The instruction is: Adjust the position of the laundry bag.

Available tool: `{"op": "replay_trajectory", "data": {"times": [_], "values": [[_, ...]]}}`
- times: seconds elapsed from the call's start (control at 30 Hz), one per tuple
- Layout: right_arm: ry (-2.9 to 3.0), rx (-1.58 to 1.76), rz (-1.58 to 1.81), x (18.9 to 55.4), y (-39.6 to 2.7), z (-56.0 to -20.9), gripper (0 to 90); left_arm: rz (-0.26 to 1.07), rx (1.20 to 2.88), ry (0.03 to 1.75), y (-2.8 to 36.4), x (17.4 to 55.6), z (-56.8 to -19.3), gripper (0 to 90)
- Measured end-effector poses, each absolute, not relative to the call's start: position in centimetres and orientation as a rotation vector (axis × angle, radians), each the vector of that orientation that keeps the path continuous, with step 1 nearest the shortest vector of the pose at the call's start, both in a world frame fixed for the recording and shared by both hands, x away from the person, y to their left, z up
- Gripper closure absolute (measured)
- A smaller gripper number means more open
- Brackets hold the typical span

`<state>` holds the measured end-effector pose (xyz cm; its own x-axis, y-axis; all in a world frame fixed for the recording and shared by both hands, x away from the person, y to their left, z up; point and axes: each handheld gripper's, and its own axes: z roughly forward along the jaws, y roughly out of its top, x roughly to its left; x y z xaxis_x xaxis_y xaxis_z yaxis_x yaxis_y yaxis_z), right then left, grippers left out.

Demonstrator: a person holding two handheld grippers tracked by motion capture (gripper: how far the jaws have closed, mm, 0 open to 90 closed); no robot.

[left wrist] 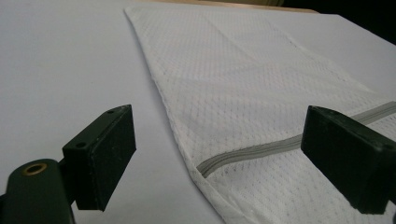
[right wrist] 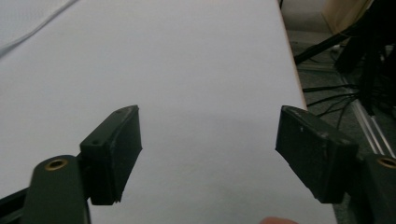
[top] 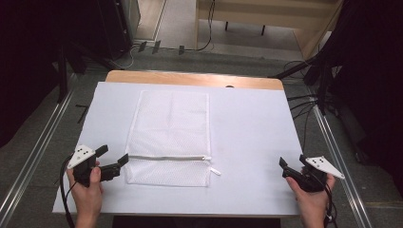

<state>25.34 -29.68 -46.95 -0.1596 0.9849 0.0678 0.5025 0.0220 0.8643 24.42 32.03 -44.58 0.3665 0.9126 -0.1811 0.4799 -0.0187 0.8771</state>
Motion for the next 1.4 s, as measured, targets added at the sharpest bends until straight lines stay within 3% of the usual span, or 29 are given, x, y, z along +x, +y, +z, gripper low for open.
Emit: {"op": "replay_trajectory", "data": {"times": [0.1,0.17,0.37,0.87,0.97,1.2,1.33,1.37,1.4], "values": [[1.669,1.540,1.085,25.2,-29.4,-46.6,31.7,0.559,1.657,1.266,32.0,24.4,-44.6,11.7],[1.674,1.485,1.054,25.2,-28.1,-46.3,41.7,0.553,1.653,1.269,32.1,24.5,-44.7,12.2],[1.799,1.384,1.110,25.9,-24.4,-45.9,53.6,0.555,1.658,1.273,32.3,24.6,-44.7,13.5],[1.983,1.381,1.230,30.2,-14.8,-45.1,54.2,0.557,1.683,1.241,31.6,24.2,-44.5,13.8],[2.033,1.461,1.291,31.9,-13.2,-45.2,60.4,0.549,1.679,1.241,31.5,24.2,-44.4,13.9],[2.125,1.543,1.243,34.2,-10.5,-46.3,63.5,0.547,1.675,1.240,31.6,24.0,-44.4,14.0],[2.155,1.558,1.220,34.5,-9.5,-46.8,62.9,0.543,1.657,1.240,31.6,23.9,-44.3,14.1],[2.142,1.553,1.167,34.6,-8.7,-47.0,55.4,0.543,1.657,1.240,31.6,23.9,-44.3,14.1],[2.142,1.553,1.167,34.6,-8.7,-47.0,55.4,0.540,1.660,1.238,31.6,23.9,-44.3,14.1]]}}
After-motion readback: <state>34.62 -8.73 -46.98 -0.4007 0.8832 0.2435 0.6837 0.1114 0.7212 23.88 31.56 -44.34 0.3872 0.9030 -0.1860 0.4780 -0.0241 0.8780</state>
